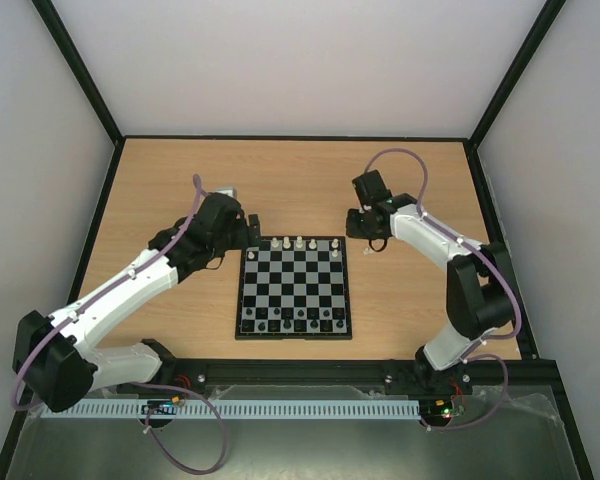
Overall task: Set up the chess pieces on the board
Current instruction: Pick up the chess piece at the center of the board, then place the chess piece on the chessboard.
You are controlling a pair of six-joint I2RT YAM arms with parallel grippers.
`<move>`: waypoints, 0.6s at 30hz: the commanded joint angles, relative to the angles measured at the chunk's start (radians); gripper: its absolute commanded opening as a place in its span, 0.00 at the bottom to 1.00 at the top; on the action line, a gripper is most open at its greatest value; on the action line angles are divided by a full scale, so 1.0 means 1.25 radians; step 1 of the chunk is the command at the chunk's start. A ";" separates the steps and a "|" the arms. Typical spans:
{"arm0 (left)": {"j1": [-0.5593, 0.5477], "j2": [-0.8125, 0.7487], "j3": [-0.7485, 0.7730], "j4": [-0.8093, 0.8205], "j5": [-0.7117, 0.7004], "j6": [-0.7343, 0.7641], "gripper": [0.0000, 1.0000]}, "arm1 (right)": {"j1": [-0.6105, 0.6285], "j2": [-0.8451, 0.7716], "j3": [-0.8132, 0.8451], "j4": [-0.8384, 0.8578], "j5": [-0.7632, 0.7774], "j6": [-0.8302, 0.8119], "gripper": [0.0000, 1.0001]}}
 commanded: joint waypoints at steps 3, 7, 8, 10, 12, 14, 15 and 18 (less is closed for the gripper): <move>0.004 -0.035 -0.010 -0.014 -0.032 -0.011 0.99 | 0.110 -0.056 0.031 -0.093 0.003 0.017 0.09; 0.004 -0.047 -0.014 -0.015 -0.040 -0.015 1.00 | 0.186 -0.053 0.042 -0.106 0.002 0.029 0.09; 0.004 -0.050 -0.015 -0.016 -0.042 -0.016 0.99 | 0.200 -0.049 0.044 -0.107 0.001 0.030 0.09; 0.005 -0.055 -0.017 -0.016 -0.047 -0.018 0.99 | 0.221 -0.038 0.047 -0.113 0.009 0.036 0.09; 0.005 -0.059 -0.020 -0.018 -0.049 -0.020 0.99 | 0.234 -0.024 0.049 -0.117 0.014 0.040 0.09; 0.005 -0.062 -0.021 -0.020 -0.051 -0.021 0.99 | 0.244 -0.010 0.047 -0.117 0.018 0.043 0.09; 0.005 -0.063 -0.021 -0.020 -0.052 -0.022 1.00 | 0.246 -0.002 0.045 -0.118 0.021 0.045 0.09; 0.005 -0.065 -0.023 -0.021 -0.054 -0.023 1.00 | 0.248 0.020 0.043 -0.113 0.026 0.047 0.09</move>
